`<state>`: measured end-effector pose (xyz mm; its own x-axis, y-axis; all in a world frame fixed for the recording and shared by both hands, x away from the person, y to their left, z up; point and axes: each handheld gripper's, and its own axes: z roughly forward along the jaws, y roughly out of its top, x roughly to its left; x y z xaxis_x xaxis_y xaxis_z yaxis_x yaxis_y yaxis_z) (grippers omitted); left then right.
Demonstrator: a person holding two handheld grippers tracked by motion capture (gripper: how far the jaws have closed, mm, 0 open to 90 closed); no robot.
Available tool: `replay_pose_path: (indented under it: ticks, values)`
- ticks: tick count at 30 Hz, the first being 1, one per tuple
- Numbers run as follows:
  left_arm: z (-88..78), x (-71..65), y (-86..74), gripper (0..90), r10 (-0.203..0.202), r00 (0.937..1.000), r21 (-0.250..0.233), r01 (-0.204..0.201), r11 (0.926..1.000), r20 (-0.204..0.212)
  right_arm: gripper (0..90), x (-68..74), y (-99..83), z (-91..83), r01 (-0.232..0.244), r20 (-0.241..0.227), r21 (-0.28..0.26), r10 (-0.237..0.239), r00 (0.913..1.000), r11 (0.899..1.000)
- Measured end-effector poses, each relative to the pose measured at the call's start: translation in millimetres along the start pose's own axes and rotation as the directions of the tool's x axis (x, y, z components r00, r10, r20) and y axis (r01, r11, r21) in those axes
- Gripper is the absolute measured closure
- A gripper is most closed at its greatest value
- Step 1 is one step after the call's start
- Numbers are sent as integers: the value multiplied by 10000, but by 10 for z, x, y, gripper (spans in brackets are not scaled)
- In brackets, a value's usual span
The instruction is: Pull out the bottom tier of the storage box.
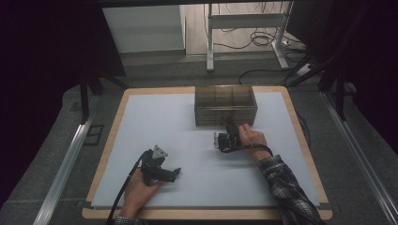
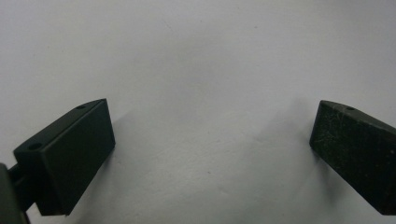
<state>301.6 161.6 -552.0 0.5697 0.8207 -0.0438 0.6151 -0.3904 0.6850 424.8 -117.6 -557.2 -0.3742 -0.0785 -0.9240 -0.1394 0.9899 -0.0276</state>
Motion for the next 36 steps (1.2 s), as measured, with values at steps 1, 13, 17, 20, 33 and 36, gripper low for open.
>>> replay_pose_path:
  ticks: [1, 13, 17, 20, 33, 36]
  values:
    - [0, 0, 0, 0, 2, 10000, 0, -2, 10000, 0, 739, 3, 2, 7, 45, 82, 59, -45, 10000, 10000]
    - [0, 0, 0, 0, -1, 10000, 1, 1, 10000, 1, 796, 51, 0, 19, 336, 250, -98, -333, 9991, 9994]
    - [0, 0, 0, 0, 1, 10000, 1, -1, 10000, 0, 796, 57, -7, -3, 271, 260, -155, -267, 9993, 9995]
    - [0, 0, 0, 0, 4, 10000, 1, -4, 10000, 0, 795, 63, -10, -48, 235, 93, -206, -233, 9997, 9995]
    - [0, 0, 0, 0, -3, 10000, 1, 3, 10000, -1, 792, 118, -32, -236, 16, -25, -464, -17, 10000, 9989]
    - [0, 0, 0, 0, 0, 10000, 3, 0, 10000, -1, 792, 131, -34, -262, -32, -76, -532, 28, 10000, 9986]
